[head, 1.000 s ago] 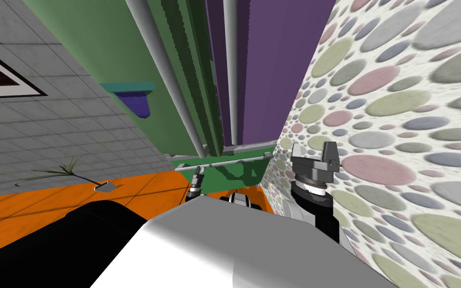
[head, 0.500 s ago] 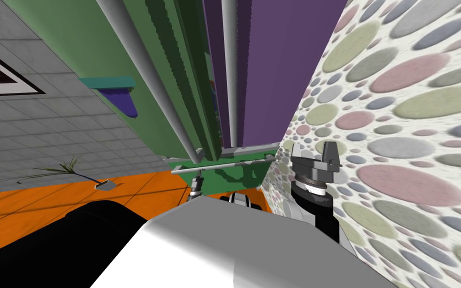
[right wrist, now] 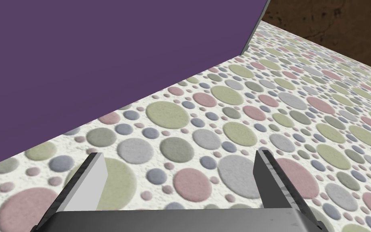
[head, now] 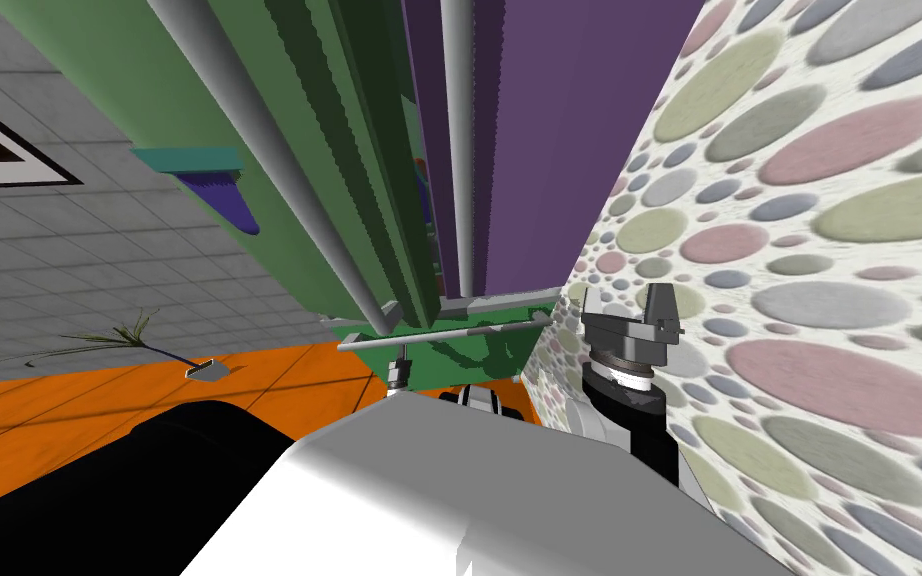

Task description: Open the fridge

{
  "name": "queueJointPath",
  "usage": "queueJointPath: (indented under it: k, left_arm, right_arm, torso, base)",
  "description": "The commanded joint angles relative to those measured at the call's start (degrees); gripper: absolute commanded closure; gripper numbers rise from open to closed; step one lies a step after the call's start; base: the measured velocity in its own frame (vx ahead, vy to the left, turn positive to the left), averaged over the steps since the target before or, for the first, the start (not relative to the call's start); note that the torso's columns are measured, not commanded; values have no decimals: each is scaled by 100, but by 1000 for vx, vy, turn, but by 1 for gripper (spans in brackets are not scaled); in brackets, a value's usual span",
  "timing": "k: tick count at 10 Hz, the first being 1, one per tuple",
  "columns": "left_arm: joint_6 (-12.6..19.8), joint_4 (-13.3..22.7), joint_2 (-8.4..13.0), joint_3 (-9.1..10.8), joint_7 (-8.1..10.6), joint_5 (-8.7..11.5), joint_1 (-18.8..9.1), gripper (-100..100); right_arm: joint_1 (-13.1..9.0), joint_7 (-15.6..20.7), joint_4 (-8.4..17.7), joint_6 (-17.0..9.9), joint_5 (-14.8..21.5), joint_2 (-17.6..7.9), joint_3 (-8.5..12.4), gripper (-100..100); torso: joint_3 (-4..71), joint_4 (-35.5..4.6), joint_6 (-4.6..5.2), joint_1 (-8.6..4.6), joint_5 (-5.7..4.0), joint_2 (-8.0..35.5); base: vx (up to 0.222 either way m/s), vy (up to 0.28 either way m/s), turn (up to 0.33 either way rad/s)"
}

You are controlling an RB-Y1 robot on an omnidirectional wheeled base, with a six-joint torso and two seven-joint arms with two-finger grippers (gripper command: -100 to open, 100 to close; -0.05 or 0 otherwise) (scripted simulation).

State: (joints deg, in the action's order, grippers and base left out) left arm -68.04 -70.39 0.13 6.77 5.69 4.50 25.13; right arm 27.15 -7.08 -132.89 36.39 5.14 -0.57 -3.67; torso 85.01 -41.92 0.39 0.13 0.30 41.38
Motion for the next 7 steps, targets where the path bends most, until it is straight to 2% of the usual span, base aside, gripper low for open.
queueJointPath:
  k: [1, 2, 7]
  left_arm:
    - [-11, 82, -161, -5, 18, 2, -12, -100]
    - [190, -49, -149, 13, 15, 14, -80, -100]
    - [659, -374, -81, 60, 2, 43, -232, -100]
  right_arm:
    - [0, 0, 0, 0, 0, 0, 0, 0]
    - [0, 0, 0, 0, 0, 0, 0, 0]
    - [-1, 0, 0, 0, 0, 0, 0, 0]
  torso:
    - [-15, -18, -18, -2, -17, 35]
    - [-39, -32, -34, -4, -26, 81]
    - [-43, -36, -39, -14, -31, 90]
  base:
    - [18, -9, -9]
    - [5, -7, 24]
    - [-6, -7, 13]
